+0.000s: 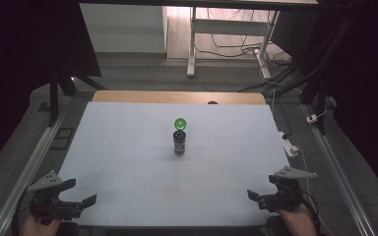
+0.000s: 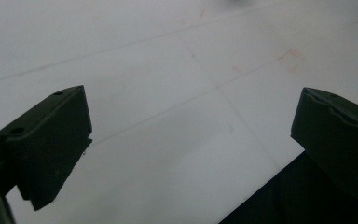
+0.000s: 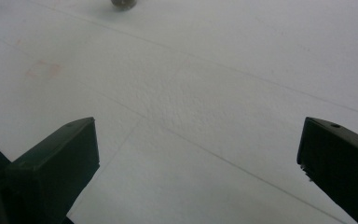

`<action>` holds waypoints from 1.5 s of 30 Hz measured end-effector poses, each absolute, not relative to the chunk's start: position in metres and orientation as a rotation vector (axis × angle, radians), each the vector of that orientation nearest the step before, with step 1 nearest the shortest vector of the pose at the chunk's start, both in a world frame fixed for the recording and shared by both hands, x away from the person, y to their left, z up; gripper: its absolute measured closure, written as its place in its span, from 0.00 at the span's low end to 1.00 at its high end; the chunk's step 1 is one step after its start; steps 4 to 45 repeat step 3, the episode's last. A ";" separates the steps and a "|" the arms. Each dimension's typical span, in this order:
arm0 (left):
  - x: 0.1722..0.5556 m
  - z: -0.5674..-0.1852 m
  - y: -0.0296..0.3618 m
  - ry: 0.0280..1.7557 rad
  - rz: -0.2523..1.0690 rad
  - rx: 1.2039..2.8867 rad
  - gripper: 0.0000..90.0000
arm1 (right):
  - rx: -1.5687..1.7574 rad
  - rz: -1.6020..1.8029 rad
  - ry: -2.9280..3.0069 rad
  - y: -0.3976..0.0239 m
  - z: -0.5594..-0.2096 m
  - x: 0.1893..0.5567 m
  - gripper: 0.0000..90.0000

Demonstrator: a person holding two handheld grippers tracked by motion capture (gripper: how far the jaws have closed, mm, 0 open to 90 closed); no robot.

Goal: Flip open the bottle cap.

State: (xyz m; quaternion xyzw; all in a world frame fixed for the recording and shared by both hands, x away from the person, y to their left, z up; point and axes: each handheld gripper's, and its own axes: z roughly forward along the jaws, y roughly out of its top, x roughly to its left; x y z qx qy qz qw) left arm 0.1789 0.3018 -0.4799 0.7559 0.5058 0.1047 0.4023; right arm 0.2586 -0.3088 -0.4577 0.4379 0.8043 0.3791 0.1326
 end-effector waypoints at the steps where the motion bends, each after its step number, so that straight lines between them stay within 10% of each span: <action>1: 0.179 -0.480 0.302 1.280 0.265 1.900 0.00 | 1.278 1.093 2.337 -0.309 -0.458 0.258 0.00; 45: 0.180 -0.480 0.303 1.282 0.259 1.897 0.00 | 1.278 1.084 2.340 -0.309 -0.458 0.259 0.00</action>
